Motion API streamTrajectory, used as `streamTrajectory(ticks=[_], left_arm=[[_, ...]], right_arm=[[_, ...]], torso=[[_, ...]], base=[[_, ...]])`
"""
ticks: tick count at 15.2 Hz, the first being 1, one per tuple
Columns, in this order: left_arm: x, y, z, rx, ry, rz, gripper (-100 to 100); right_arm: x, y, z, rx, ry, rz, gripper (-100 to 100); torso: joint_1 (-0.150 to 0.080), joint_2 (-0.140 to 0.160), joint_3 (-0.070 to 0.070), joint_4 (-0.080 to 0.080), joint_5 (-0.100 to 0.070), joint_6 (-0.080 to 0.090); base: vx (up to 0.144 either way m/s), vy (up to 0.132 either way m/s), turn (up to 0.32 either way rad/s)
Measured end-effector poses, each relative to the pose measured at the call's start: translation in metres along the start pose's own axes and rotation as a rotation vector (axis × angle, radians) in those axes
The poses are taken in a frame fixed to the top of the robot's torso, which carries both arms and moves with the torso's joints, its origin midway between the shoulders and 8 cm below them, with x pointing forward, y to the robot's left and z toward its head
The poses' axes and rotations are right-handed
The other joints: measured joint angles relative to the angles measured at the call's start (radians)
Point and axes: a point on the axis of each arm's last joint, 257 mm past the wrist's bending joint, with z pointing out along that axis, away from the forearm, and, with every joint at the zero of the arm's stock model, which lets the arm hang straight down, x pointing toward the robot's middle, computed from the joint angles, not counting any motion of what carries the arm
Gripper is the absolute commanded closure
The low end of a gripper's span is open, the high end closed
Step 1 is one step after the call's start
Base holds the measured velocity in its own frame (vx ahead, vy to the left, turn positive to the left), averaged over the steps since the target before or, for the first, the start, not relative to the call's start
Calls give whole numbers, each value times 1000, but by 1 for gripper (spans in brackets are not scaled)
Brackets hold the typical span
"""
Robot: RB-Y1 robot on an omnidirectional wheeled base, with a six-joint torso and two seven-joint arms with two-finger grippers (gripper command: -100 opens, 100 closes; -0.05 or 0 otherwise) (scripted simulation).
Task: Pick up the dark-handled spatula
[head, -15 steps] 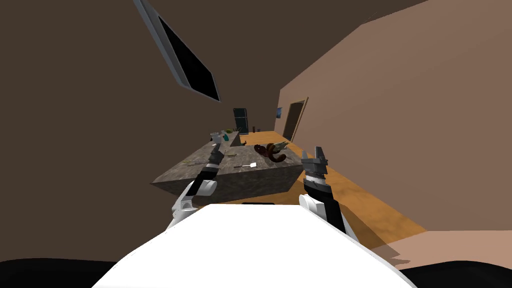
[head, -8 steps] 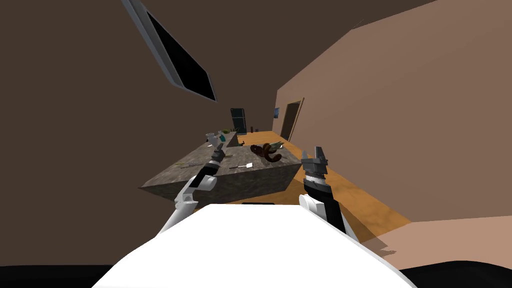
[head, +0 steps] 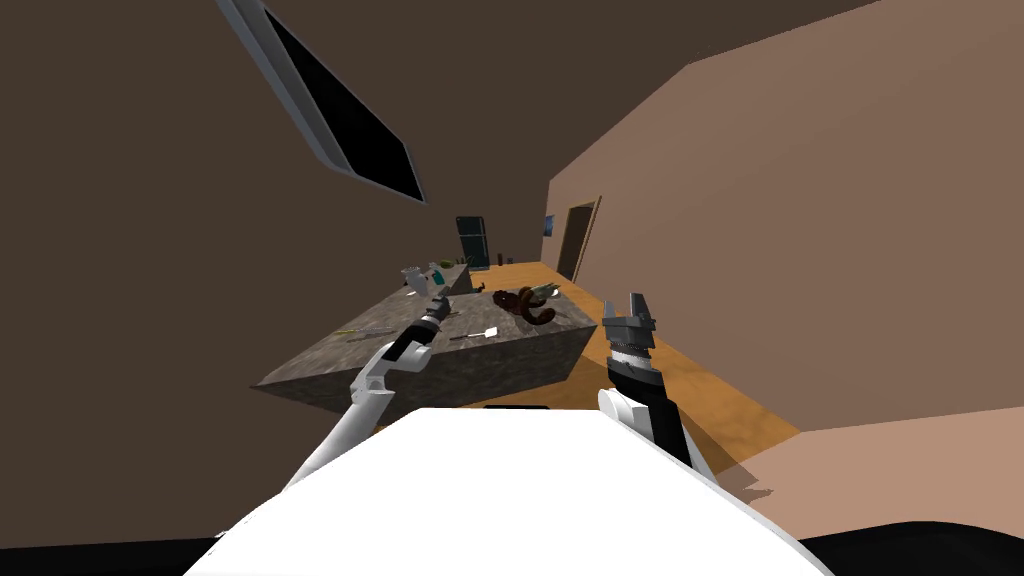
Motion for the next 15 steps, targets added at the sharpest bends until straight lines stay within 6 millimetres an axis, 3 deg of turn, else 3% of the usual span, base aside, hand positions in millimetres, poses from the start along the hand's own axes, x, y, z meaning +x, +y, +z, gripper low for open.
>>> streamTrajectory(ticks=[8, 15], left_arm=[[-20, 38, 21, -163, 7, 38, -100], [-40, 73, 25, -317, -5, 60, -100]], right_arm=[[0, 0, 0, 0, 0, 0, 0], [0, 0, 0, 0, 0, 0, 0]], torso=[[-2, -1, -1, 0, -1, 0], [-2, -1, 0, 0, 0, 0]], base=[[20, -78, -56], [21, -68, -40]])
